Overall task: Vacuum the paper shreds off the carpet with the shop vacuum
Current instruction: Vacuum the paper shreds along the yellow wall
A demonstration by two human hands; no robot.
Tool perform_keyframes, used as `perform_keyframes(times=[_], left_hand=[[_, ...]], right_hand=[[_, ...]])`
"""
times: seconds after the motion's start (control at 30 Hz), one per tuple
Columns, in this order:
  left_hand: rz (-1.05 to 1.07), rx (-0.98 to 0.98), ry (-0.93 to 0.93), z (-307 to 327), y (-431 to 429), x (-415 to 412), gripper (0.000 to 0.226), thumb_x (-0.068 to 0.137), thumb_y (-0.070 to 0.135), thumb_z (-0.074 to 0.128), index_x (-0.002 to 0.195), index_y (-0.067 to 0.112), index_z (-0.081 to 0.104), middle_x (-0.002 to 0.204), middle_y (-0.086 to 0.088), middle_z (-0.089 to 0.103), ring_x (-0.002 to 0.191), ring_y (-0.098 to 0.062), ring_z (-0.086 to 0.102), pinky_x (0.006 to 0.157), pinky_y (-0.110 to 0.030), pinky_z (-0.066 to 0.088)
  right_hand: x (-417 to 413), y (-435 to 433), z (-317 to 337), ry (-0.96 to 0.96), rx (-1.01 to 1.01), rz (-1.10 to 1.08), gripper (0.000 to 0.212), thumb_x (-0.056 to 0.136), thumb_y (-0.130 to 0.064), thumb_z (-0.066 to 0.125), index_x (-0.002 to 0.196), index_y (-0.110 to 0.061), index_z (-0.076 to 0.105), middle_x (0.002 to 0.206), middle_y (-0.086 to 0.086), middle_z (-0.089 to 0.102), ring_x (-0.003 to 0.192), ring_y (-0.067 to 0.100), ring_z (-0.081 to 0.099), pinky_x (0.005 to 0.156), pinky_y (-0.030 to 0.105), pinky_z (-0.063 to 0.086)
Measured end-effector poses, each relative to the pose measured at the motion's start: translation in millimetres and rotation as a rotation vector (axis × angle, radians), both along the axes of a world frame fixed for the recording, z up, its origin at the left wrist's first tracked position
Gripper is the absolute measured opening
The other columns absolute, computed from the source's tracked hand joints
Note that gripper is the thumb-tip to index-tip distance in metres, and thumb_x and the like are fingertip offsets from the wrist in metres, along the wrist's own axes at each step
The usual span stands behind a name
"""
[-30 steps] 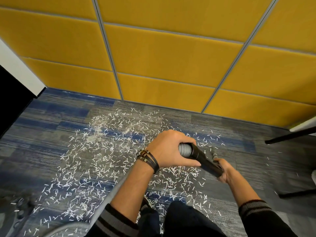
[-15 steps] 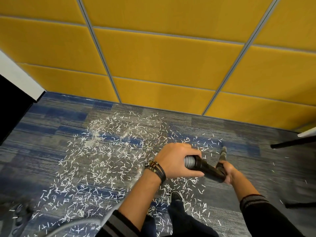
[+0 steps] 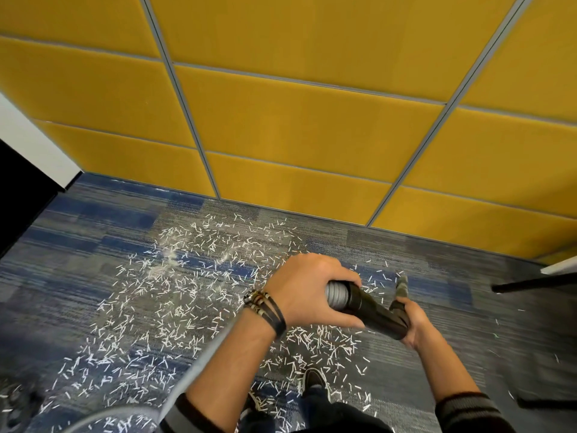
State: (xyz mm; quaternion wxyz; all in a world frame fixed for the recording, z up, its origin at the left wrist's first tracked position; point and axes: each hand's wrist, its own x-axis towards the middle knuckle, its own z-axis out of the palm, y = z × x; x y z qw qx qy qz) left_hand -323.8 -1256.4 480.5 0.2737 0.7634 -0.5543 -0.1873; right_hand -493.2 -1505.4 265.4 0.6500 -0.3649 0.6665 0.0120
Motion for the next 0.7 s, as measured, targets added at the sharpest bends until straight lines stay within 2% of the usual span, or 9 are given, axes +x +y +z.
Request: perform_keyframes(times=[0.1,0.17,0.27,0.4,0.5,0.57,0.7], left_hand=[[0.031,0.028,0.03,-20,-10,-3,0.048,0.075,0.07,0.08,0.111,0.039,0.072,0.093,0.015,0.069,0.089,-0.007,0.063,0.085,-0.037,0.057],[0.049,0.053,0.058,-31,-15,-7,0.048,0.076,0.069,0.08,0.112,0.038,0.071,0.095,0.013,0.069,0.09,-0.009,0.063,0.085,-0.039,0.057],[0.048,0.072,0.054,-37,-16,-10,0.045,0.076,0.065,0.082,0.11,0.036,0.073,0.091,0.013,0.067,0.087,-0.009,0.061,0.083,-0.038,0.056],[0.05,0.094,0.056,-31,-1,5,0.043,0.074,0.065,0.084,0.108,0.04,0.075,0.085,0.018,0.063,0.084,-0.002,0.057,0.082,-0.034,0.054],[0.066,0.106,0.068,-21,10,14,0.045,0.071,0.066,0.085,0.109,0.043,0.074,0.09,0.017,0.068,0.089,-0.003,0.061,0.085,-0.035,0.055],[0.073,0.113,0.055,-13,16,20,0.046,0.07,0.066,0.085,0.109,0.042,0.075,0.091,0.019,0.069,0.089,-0.002,0.061,0.086,-0.032,0.054],[0.108,0.043,0.042,-1,21,24,0.048,0.071,0.067,0.085,0.11,0.04,0.076,0.09,0.021,0.07,0.087,0.001,0.061,0.083,-0.024,0.049]], right_hand=[[11,-18,8,0.029,-0.027,0.017,0.023,0.103,-0.032,0.04,0.092,-0.013,0.045,0.067,0.014,0.06,0.055,0.028,0.059,0.052,0.037,0.057],[15,-24,7,0.065,-0.021,0.06,0.028,0.104,-0.032,0.039,0.087,-0.013,0.046,0.053,0.012,0.061,0.044,0.024,0.06,0.043,0.031,0.054],[18,-14,-2,0.083,-0.001,0.109,0.03,0.105,-0.032,0.036,0.084,-0.013,0.045,0.053,0.013,0.058,0.049,0.025,0.057,0.047,0.03,0.052],[24,9,-11,0.054,0.046,0.059,0.02,0.105,-0.03,0.034,0.1,-0.011,0.04,0.077,0.014,0.053,0.066,0.029,0.053,0.072,0.046,0.051],[26,24,-14,0.031,0.087,0.06,0.021,0.104,-0.028,0.034,0.098,-0.009,0.042,0.08,0.015,0.055,0.071,0.032,0.055,0.079,0.053,0.05],[27,34,-6,0.011,0.118,0.054,0.021,0.103,-0.027,0.036,0.097,-0.008,0.043,0.08,0.016,0.056,0.069,0.033,0.058,0.073,0.052,0.053],[34,26,11,-0.056,0.134,0.072,0.015,0.103,-0.026,0.04,0.097,-0.012,0.039,0.079,0.016,0.056,0.052,0.031,0.062,0.044,0.041,0.054]])
